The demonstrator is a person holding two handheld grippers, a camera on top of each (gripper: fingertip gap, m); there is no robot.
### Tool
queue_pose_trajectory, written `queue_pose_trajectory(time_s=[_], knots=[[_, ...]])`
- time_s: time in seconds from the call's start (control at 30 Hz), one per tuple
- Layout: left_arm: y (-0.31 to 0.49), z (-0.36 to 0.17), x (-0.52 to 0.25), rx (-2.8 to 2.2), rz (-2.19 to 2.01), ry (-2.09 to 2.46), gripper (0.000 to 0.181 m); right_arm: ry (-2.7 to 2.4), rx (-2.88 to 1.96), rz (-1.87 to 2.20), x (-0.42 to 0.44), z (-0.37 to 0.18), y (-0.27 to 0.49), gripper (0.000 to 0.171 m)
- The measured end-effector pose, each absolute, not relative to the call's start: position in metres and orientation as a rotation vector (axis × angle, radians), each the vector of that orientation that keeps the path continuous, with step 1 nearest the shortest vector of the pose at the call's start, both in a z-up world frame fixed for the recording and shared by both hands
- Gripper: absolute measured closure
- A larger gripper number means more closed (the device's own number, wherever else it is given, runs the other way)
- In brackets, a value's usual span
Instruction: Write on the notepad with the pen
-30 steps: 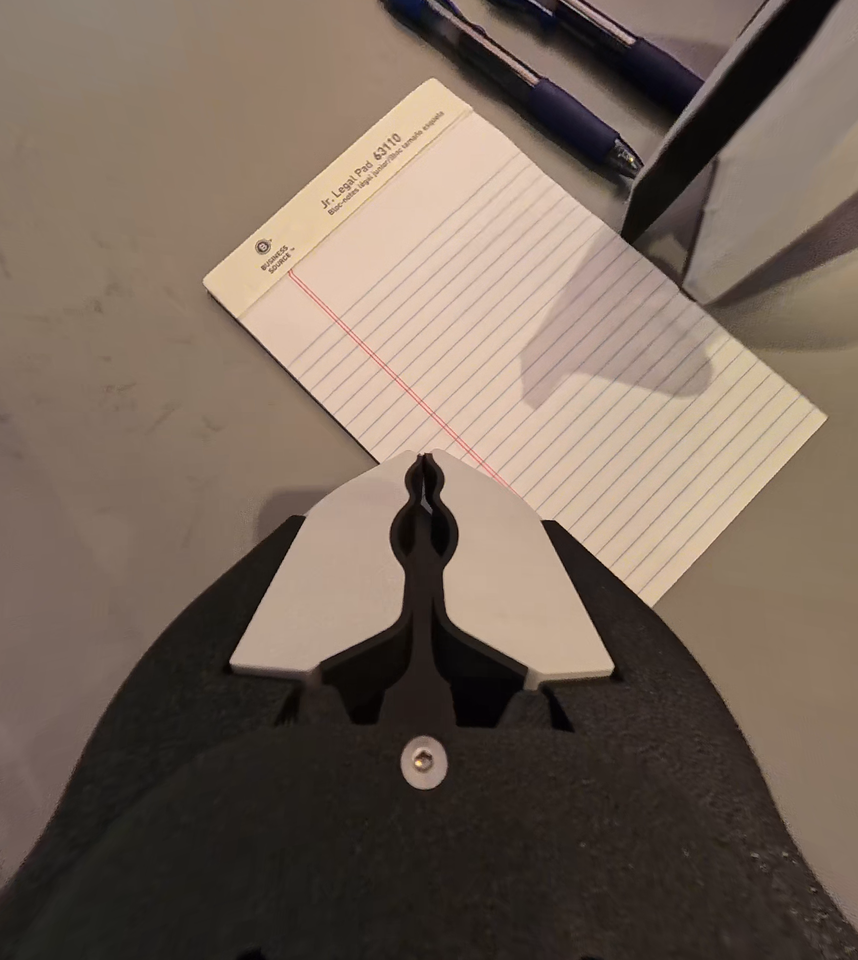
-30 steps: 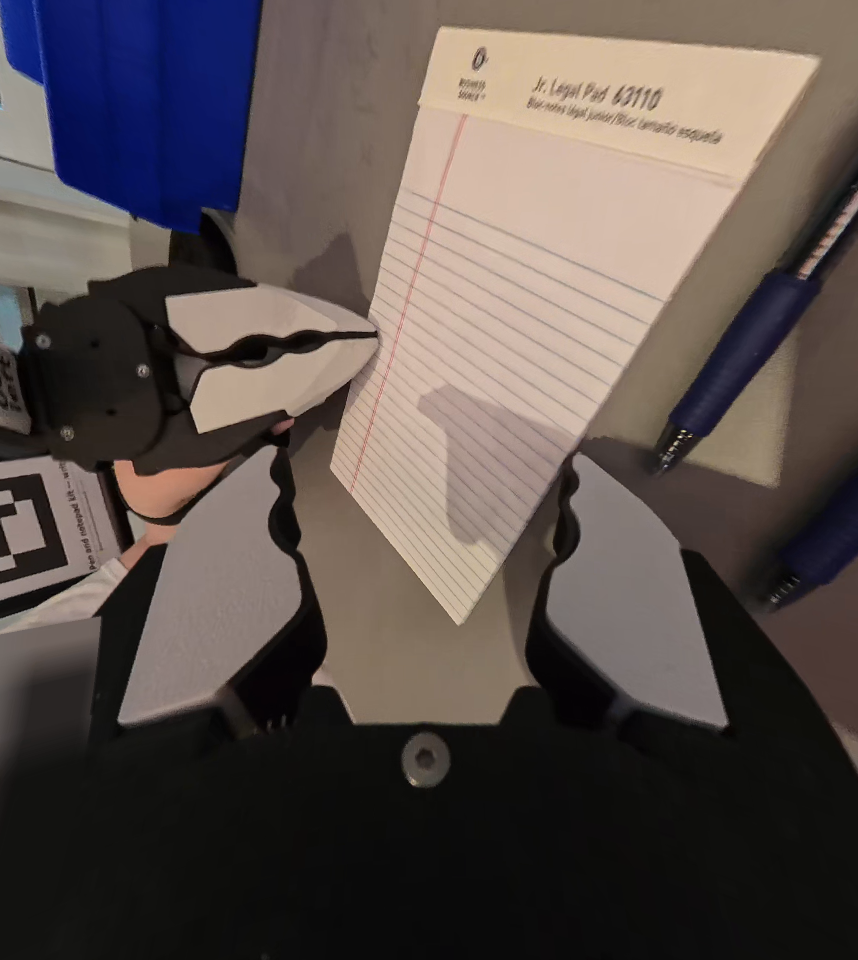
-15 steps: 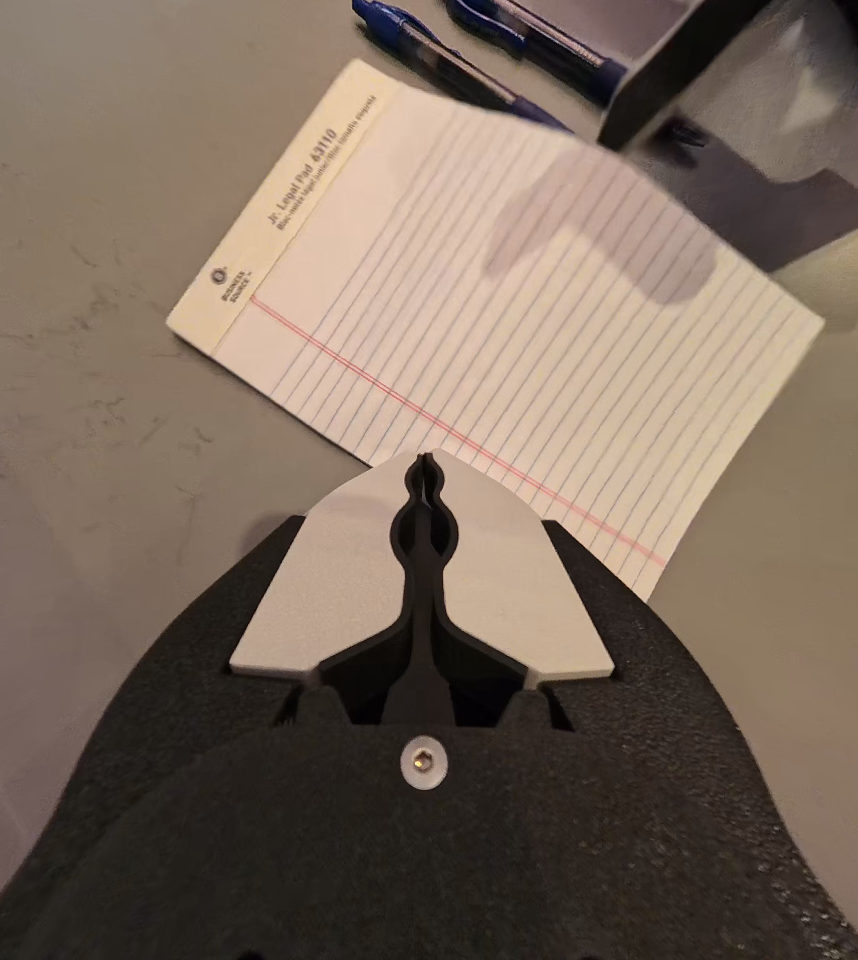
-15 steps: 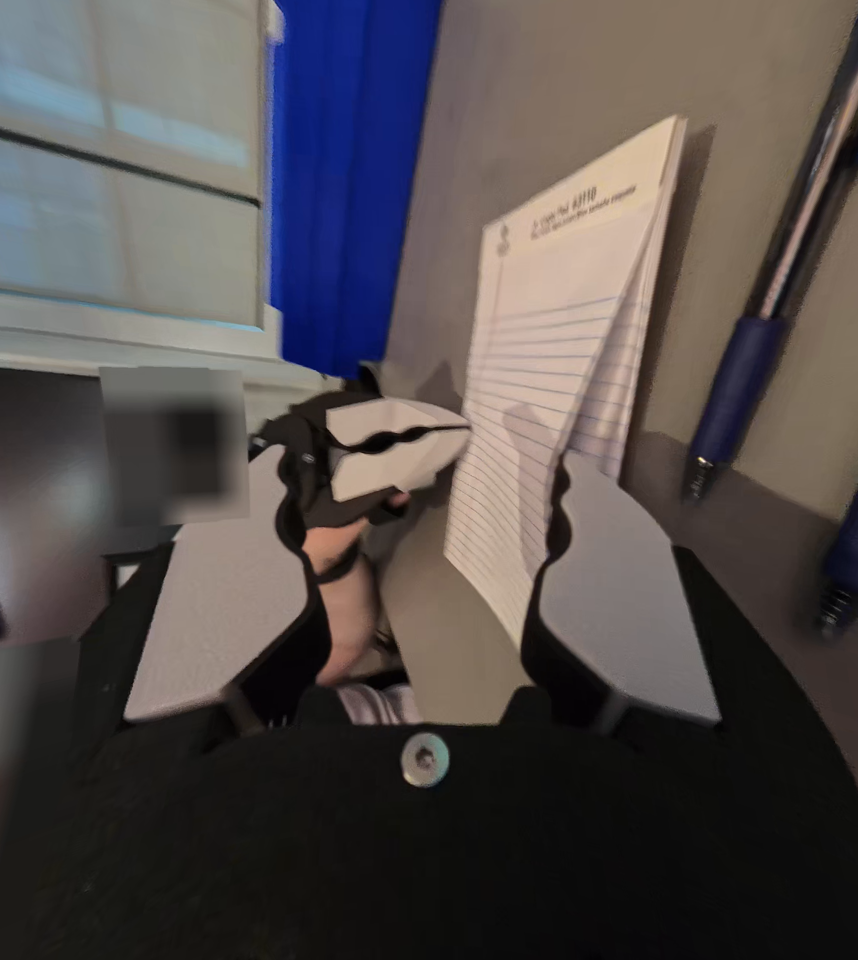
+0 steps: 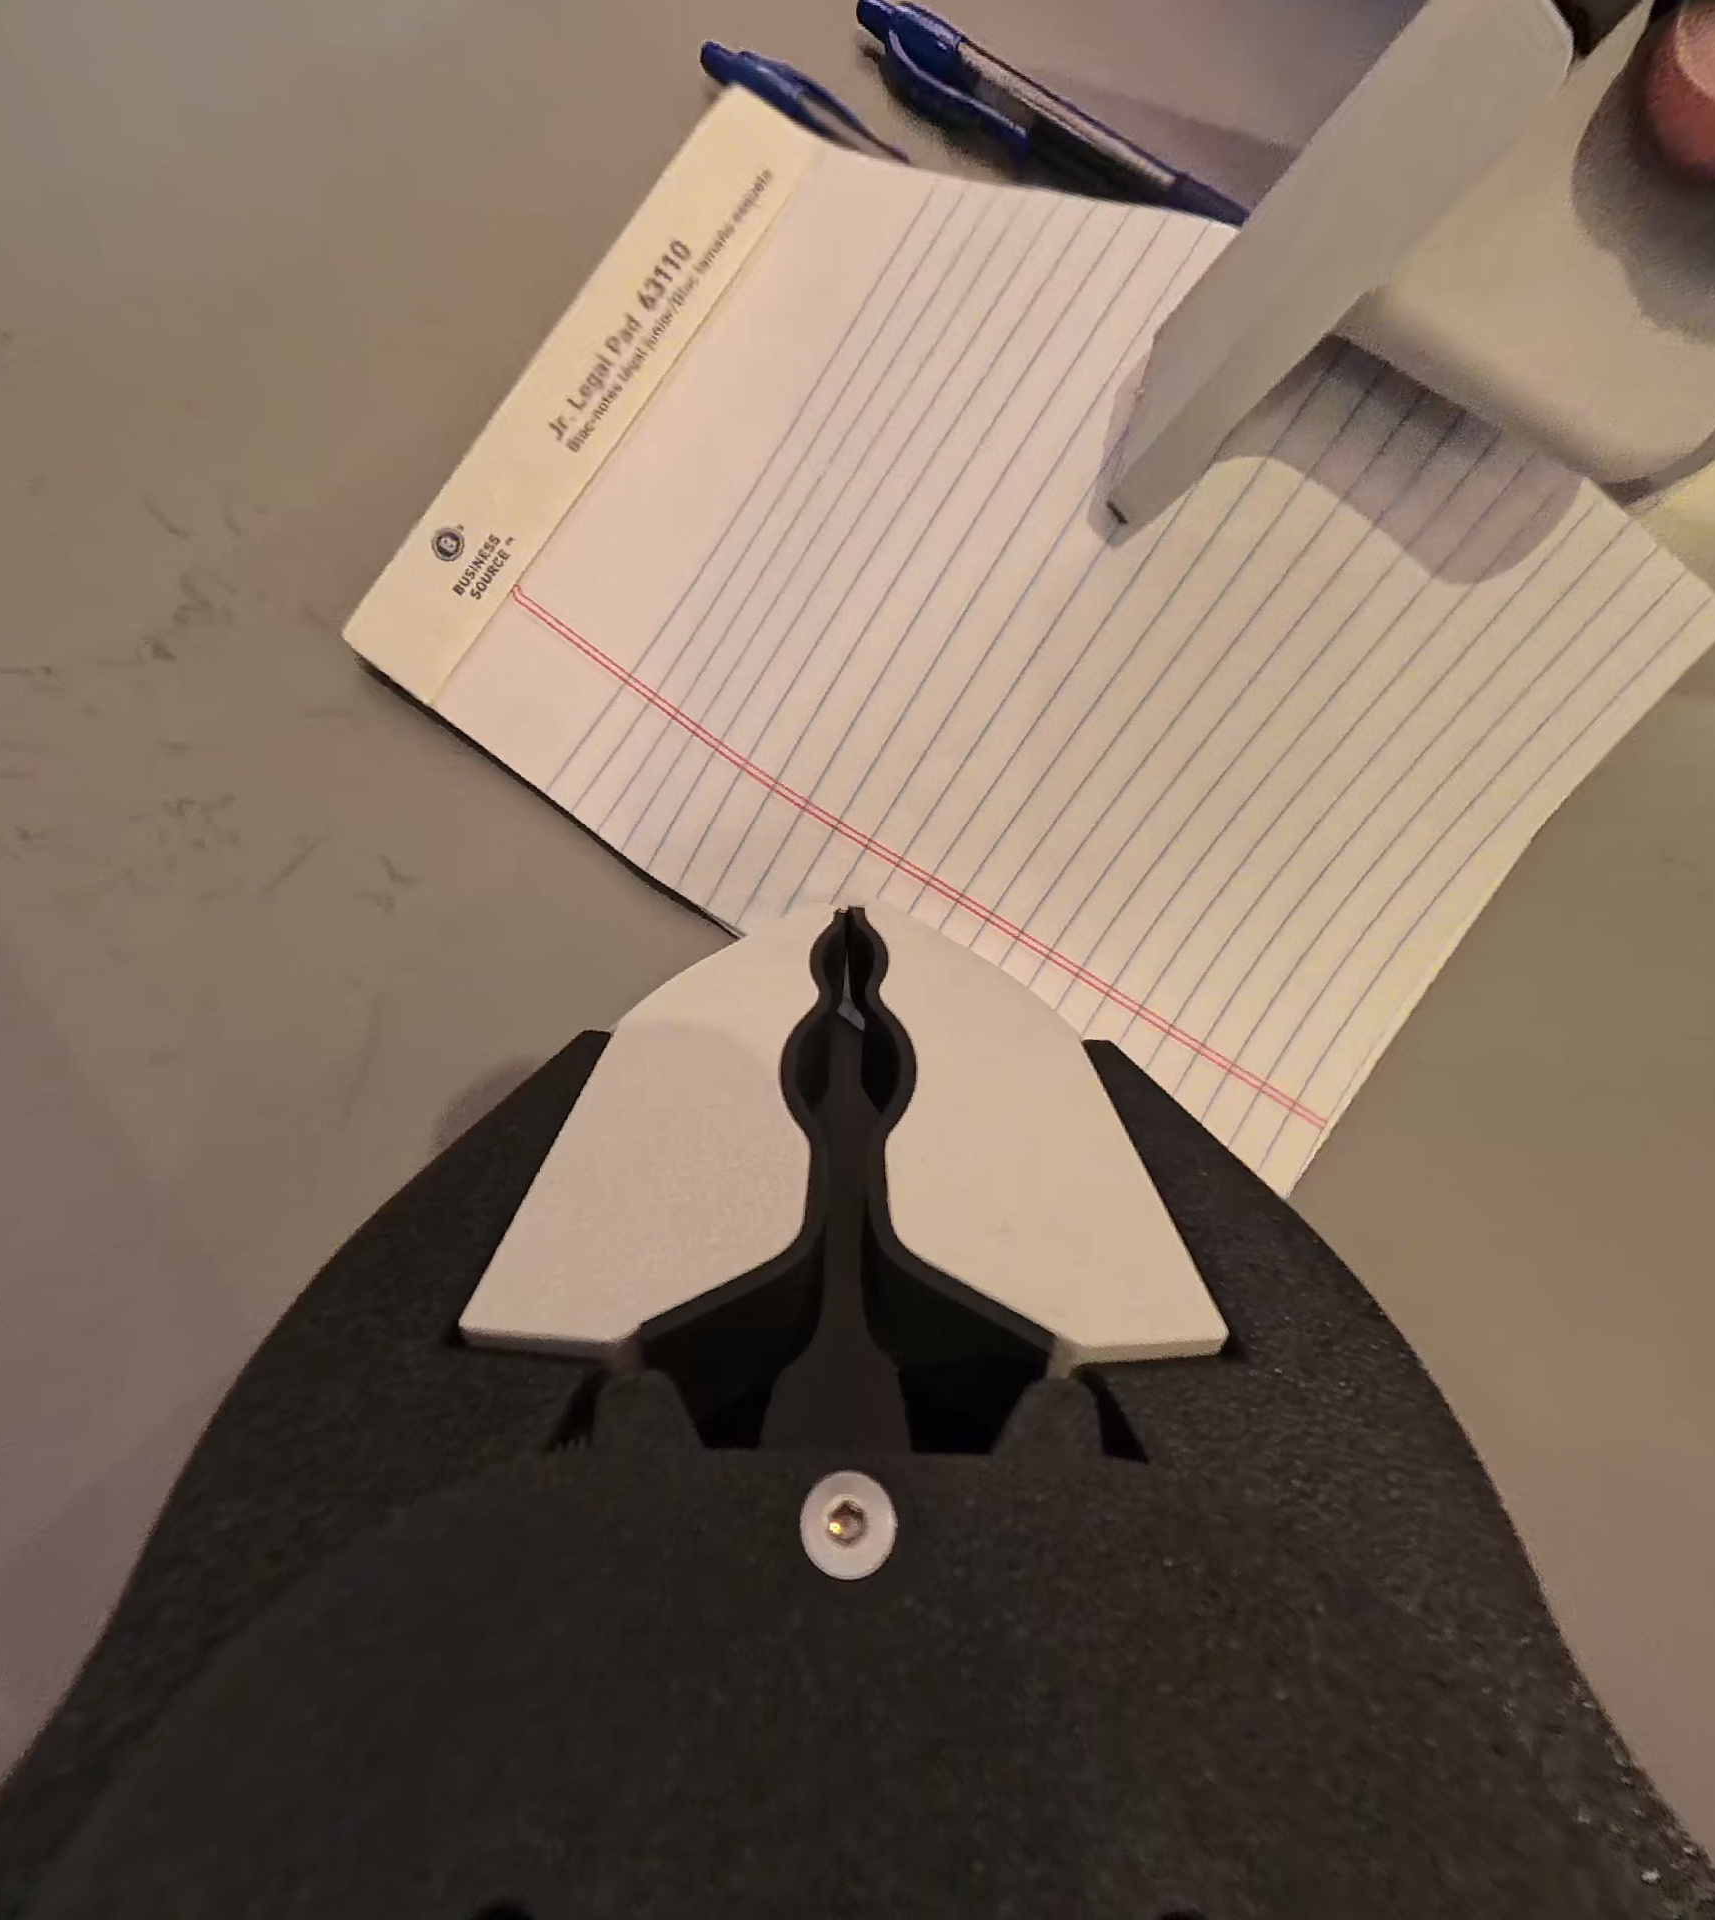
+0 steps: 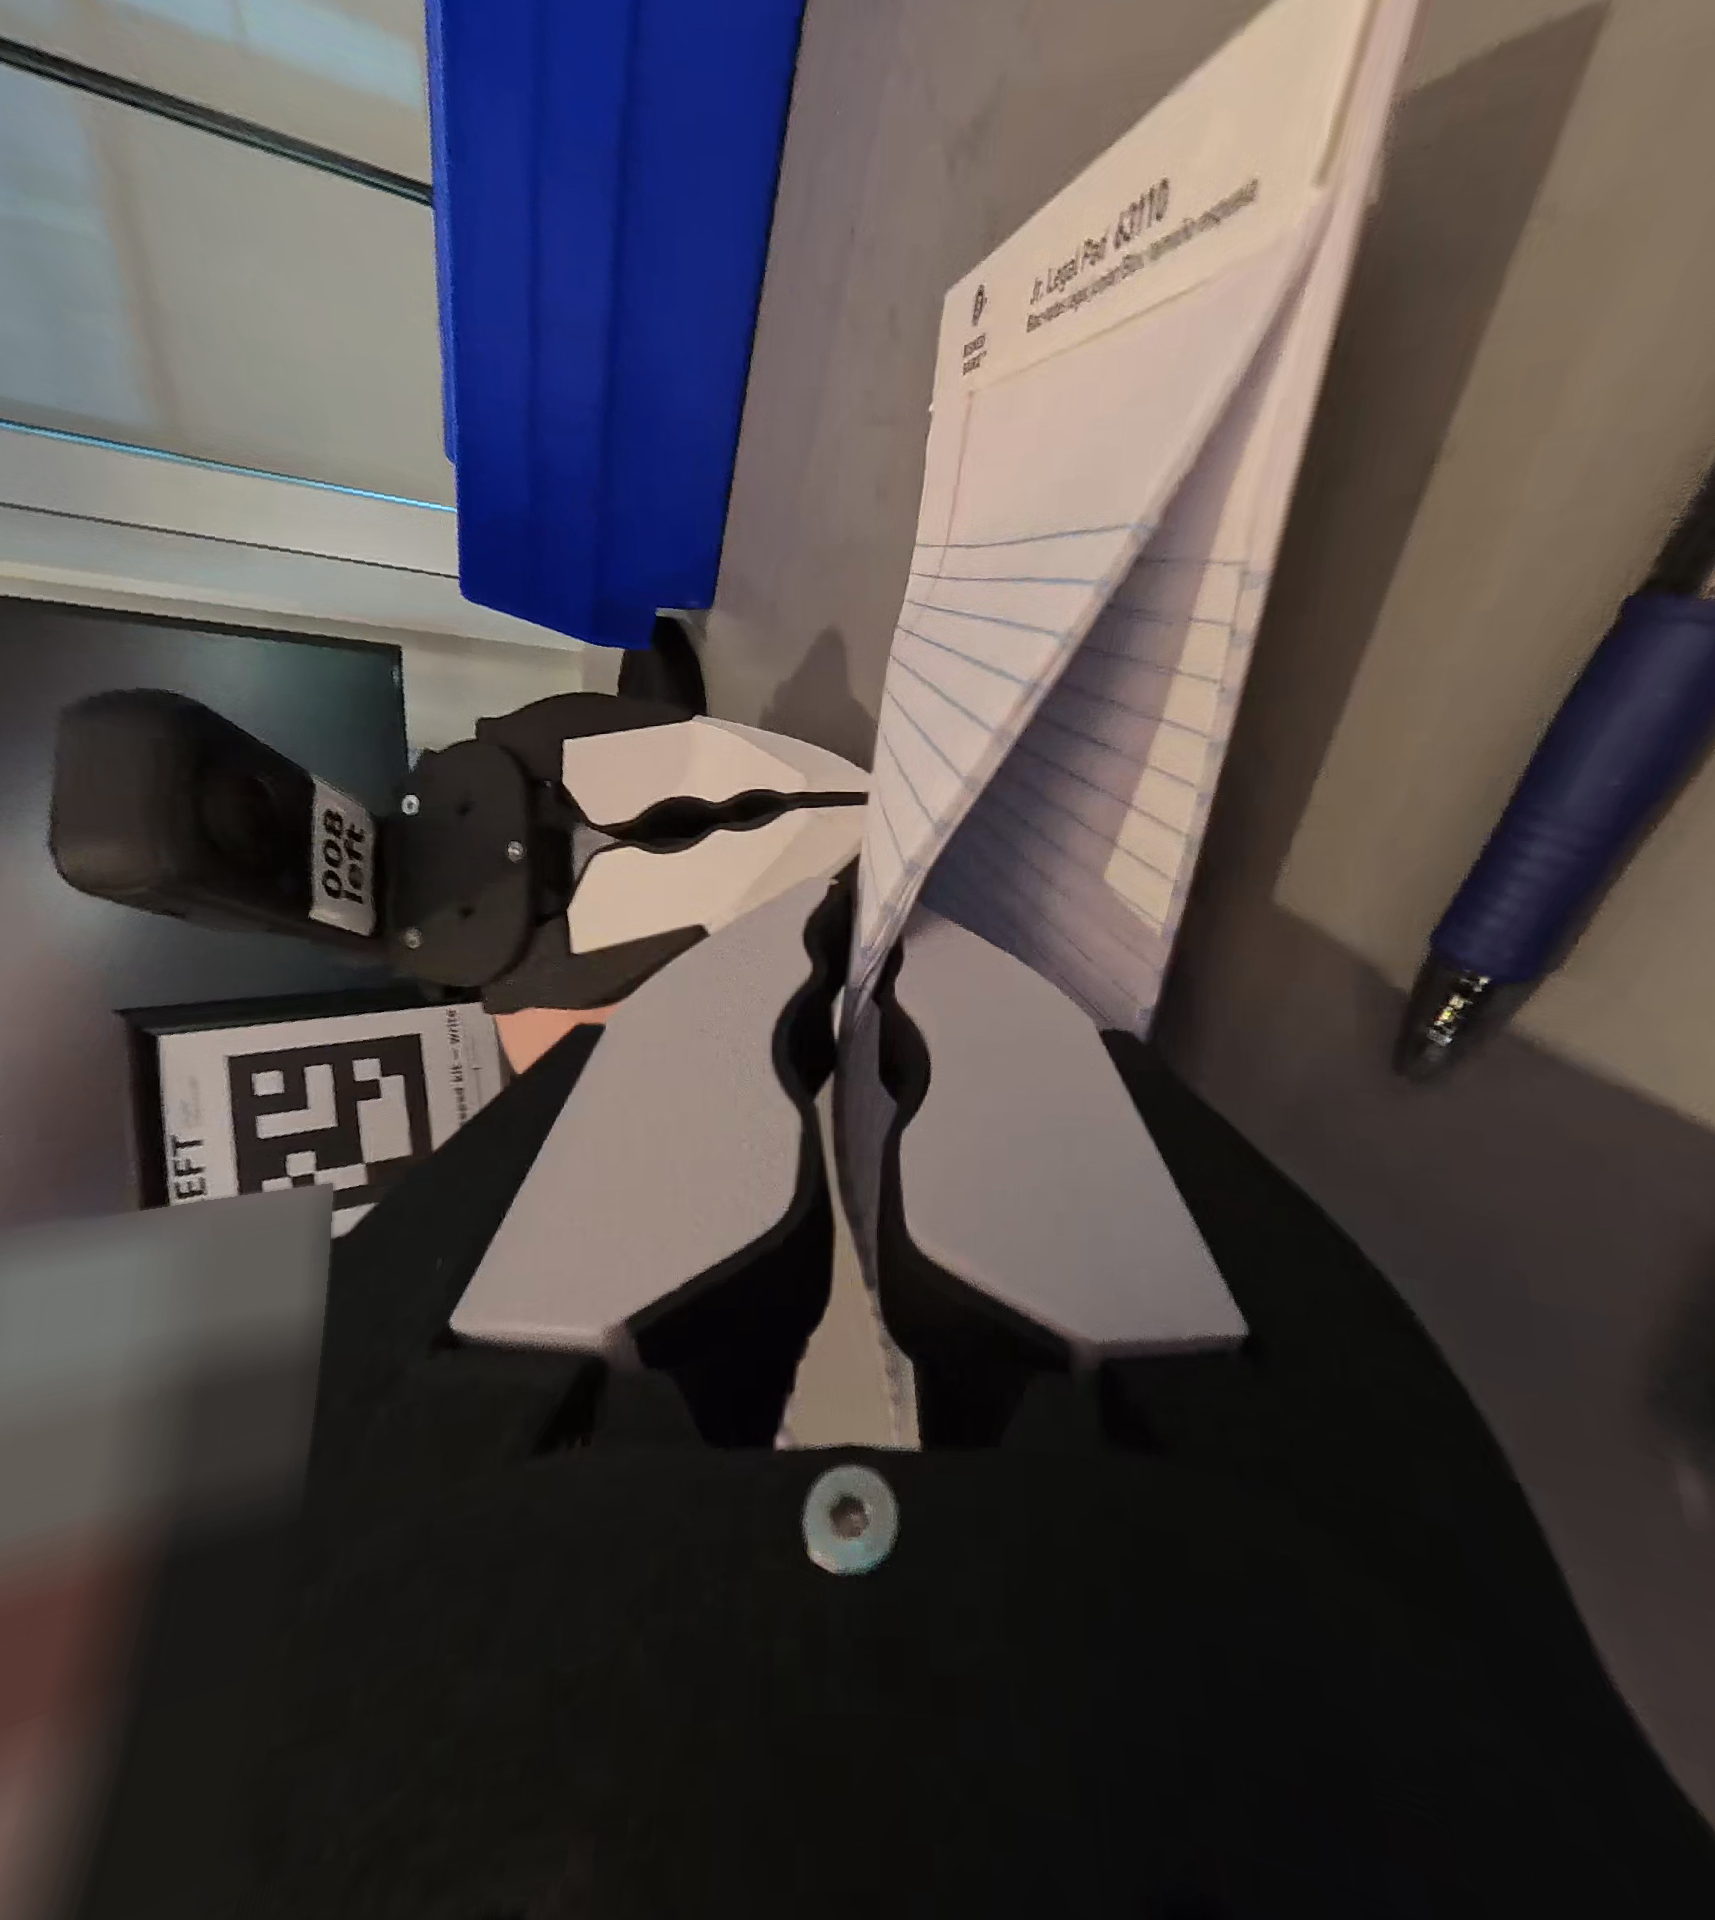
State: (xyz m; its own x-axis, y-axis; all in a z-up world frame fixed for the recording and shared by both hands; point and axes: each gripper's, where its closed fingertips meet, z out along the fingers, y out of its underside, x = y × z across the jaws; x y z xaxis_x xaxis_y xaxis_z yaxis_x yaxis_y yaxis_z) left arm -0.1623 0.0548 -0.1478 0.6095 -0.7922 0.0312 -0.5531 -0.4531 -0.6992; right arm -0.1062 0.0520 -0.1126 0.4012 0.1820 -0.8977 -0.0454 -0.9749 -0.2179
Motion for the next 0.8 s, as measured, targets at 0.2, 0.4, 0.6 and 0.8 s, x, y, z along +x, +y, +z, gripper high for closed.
queue_pose_trajectory(time_s=[0.2,0.4,0.6,0.8], knots=[[0.054,-0.128,-0.171,-2.175,-0.611,0.91,0.176,-0.327,-2.358,1.558,-0.106,-0.087,0.044,0.169],[0.05,-0.115,-0.179,-2.152,-0.696,0.844,0.162,-0.562,-2.257,1.409,-0.1,-0.054,0.034,0.169],[0.034,-0.106,-0.168,-2.12,-1.037,0.774,0.161,-0.763,-2.125,1.397,-0.099,-0.005,0.013,0.169],[0.022,-0.081,-0.148,-1.963,-1.365,0.74,0.155,-0.886,-2.016,1.379,-0.097,0.037,-0.005,0.169]])
